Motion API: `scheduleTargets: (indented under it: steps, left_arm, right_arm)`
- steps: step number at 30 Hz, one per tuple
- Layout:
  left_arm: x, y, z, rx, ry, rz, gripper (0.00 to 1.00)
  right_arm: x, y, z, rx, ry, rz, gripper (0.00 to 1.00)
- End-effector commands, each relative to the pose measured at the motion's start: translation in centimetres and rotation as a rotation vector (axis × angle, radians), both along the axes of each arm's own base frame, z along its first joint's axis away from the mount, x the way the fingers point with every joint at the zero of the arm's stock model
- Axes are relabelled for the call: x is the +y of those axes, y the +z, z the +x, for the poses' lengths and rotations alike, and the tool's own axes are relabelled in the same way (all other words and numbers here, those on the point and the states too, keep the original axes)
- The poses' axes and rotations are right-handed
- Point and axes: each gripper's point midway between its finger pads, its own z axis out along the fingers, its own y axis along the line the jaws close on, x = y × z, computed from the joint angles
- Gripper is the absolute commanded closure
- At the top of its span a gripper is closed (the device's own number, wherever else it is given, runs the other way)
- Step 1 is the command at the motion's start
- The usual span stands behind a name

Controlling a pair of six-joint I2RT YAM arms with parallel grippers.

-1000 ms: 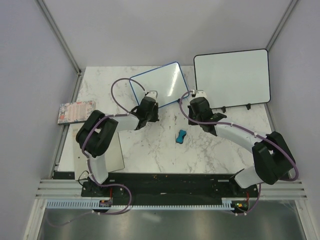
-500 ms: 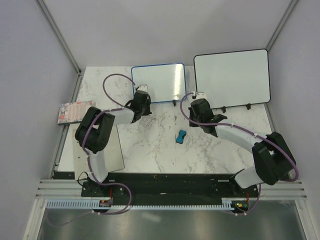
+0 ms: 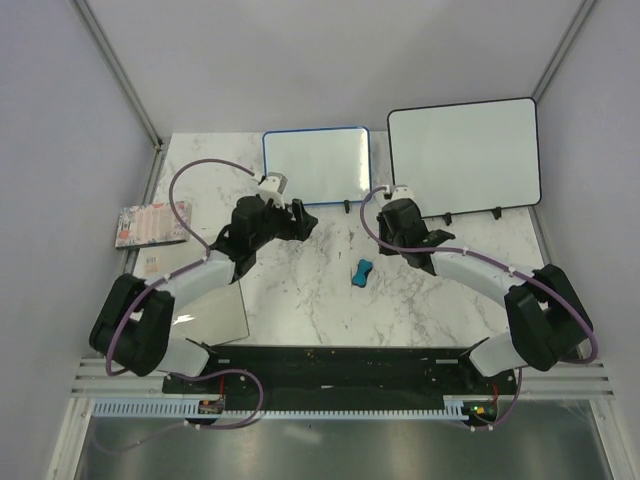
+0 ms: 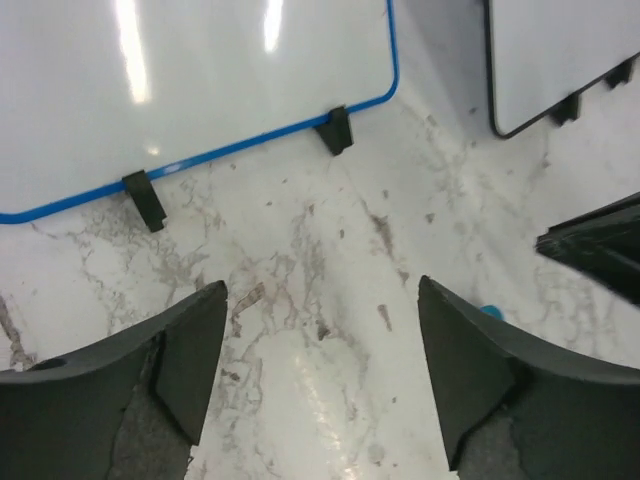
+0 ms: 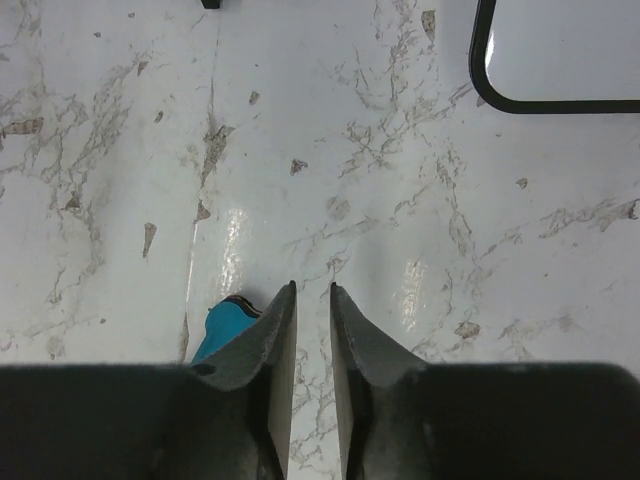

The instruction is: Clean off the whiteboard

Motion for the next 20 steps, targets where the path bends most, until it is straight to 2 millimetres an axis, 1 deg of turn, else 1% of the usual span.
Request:
scheduleTargets:
  steps: [1,2,3,4,5,6,7,8,9,11,13,14,15,16,17,18,20]
  left_arm:
    - [0.1,5.0,-1.8,-0.157,-0.06,-0.069,0.08]
    - [0.5,4.9,-1.9,-0.162,-0.049,-0.058,0.01]
    - [0.9,5.7,-2.0,-0.184,-0.035,-0.051,0.01]
    - [1.1,6.1,-2.0,-0.192,-0.03,-0.041,0.01]
    - [1.3,5.9,-2.1,-0.178,-0.023,-0.032,0.01]
    - [1.4,6.4,-2.2,-0.175,-0.015,-0.042,0.01]
    - [1.3,6.7,-2.2,-0.179,-0.025,-0.049,0.01]
    - [1.2,6.6,-2.4,-0.17,-0.028,-0.05,0.01]
    - [1.1,6.6,-2.7,-0.166,-0.036,-0.059,0.01]
    - [1.4,6.4,-3.1,-0.166,-0.025,-0.071,0.01]
    - [2.6,6.5,-3.1,-0.186,0.036,-0.063,0.01]
    - [3.2,6.7,-3.1,-0.197,0.061,-0.055,0.01]
    - [4.0,6.7,-2.9,-0.204,0.104,-0.039,0.01]
    - [4.3,6.4,-3.1,-0.205,0.11,-0.027,0.01]
    - [4.4,6.8,-3.3,-0.222,0.103,-0.025,0.01]
    - [4.3,6.8,-3.5,-0.227,0.086,-0.018,0.01]
    - [4.4,6.6,-3.5,-0.225,0.086,-0.009,0.01]
  right_arm:
    - [-0.1,1.4,-0.2,-0.044,0.012,0.027,0.55]
    - [-0.1,1.4,-0.4,-0.045,0.014,0.029,0.49]
    - [-0.3,1.7,-0.5,-0.053,0.014,0.033,0.41]
    - [-0.5,1.5,-0.8,-0.048,0.016,0.029,0.28]
    - [-0.6,1.6,-1.0,-0.05,0.018,0.028,0.24]
    - [-1.0,1.8,-1.2,-0.053,0.01,0.019,0.15]
    - [-1.2,1.8,-1.4,-0.052,0.004,0.012,0.12]
    - [-1.6,1.8,-1.5,-0.055,-0.004,0.007,0.09]
    - [-2.1,2.0,-1.7,-0.066,-0.019,-0.005,0.02]
    - [-2.8,2.4,-1.8,-0.085,-0.039,-0.013,0.02]
    - [-3.3,3.0,-2.4,-0.11,-0.032,-0.015,0.02]
    - [-3.5,3.7,-2.5,-0.135,-0.039,-0.007,0.02]
    - [-3.9,3.7,-2.7,-0.141,-0.046,-0.013,0.02]
    - [-4.6,3.8,-2.8,-0.156,-0.067,-0.033,0.02]
    - [-5.0,4.5,-2.8,-0.18,-0.083,-0.027,0.02]
    - [-5.5,4.3,-3.0,-0.183,-0.094,-0.04,0.02]
    - [-6.5,4.9,-3.0,-0.216,-0.129,-0.061,0.02]
